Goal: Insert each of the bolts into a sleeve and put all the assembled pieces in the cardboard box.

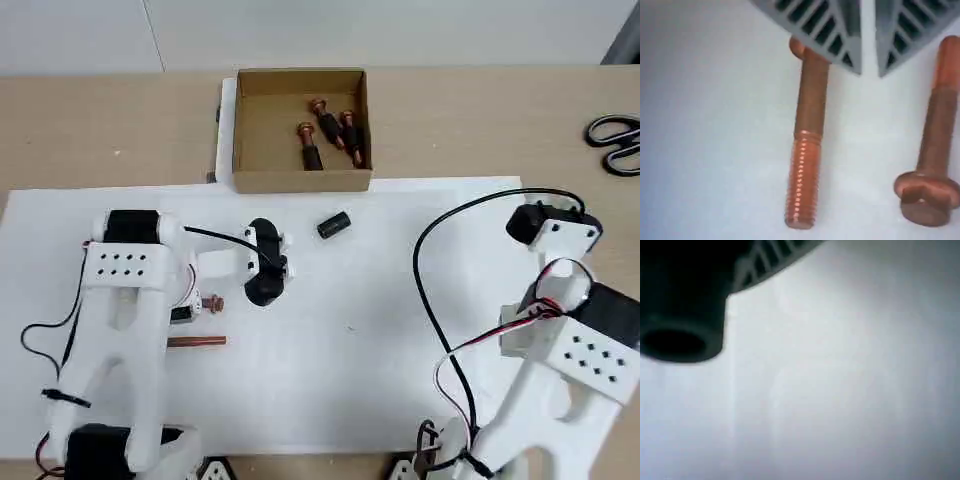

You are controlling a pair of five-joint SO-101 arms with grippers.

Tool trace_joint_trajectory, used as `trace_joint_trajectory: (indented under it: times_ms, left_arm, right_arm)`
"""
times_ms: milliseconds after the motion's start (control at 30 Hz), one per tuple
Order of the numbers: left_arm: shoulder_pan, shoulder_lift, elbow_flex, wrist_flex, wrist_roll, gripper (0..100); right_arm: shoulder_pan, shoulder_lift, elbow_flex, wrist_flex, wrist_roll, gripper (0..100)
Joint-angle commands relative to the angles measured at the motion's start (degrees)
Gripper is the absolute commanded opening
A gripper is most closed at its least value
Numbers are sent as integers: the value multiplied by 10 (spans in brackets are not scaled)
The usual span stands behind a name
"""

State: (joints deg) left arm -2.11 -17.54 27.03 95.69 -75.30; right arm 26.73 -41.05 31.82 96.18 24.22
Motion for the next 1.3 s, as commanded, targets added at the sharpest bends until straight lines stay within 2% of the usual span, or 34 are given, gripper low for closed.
trace_joint_trajectory:
  times_ms: [0,267,433,833,967,1267]
  left_arm:
    - [4,-1,15,-28,-79,67]
    - [2,1,35,-66,-81,72]
    - [-1,55,29,-98,-81,73]
    - [3,173,-88,-91,-81,73]
    - [4,207,-136,-48,-82,79]
    - [9,231,-147,-37,-91,92]
  right_arm:
    - [7,-16,-2,6,5,4]
    - [7,-16,-2,6,5,4]
    - [7,-16,-2,5,5,4]
    - [7,-16,-2,5,5,4]
    - [7,-16,-2,2,5,4]
    - [7,-16,-2,0,5,4]
